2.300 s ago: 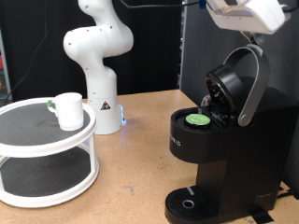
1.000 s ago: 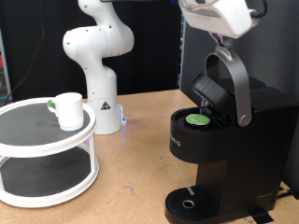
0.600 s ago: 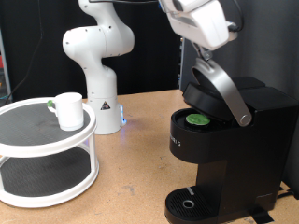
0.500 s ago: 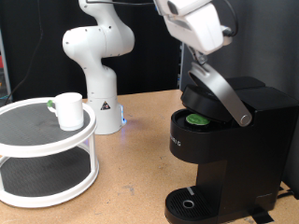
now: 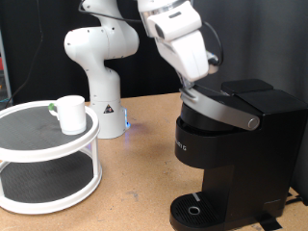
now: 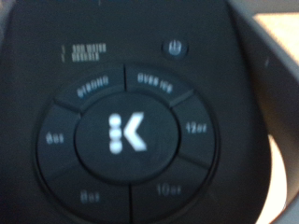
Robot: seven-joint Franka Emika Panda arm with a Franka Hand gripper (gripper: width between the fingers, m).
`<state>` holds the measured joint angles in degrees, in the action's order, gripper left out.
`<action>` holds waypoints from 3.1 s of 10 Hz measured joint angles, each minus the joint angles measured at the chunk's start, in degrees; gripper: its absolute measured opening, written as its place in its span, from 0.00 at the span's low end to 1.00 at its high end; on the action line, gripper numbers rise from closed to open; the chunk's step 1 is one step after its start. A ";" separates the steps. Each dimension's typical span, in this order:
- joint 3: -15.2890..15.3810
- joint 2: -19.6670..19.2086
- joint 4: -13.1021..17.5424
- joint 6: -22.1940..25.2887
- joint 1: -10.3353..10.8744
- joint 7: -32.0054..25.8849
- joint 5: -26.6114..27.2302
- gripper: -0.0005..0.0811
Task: Make a cup of coffee with the keurig machine
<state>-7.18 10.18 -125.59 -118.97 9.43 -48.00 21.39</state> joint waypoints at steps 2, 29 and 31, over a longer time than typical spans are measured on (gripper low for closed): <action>-0.26 -0.89 -1.48 -2.01 -0.19 -1.25 -1.33 0.01; -2.57 4.03 -6.53 -3.25 -1.23 -7.45 18.84 0.01; -3.20 7.11 -9.48 -3.90 -1.76 -4.59 20.75 0.01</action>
<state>-10.39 17.29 -135.06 -122.87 7.67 -52.59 42.15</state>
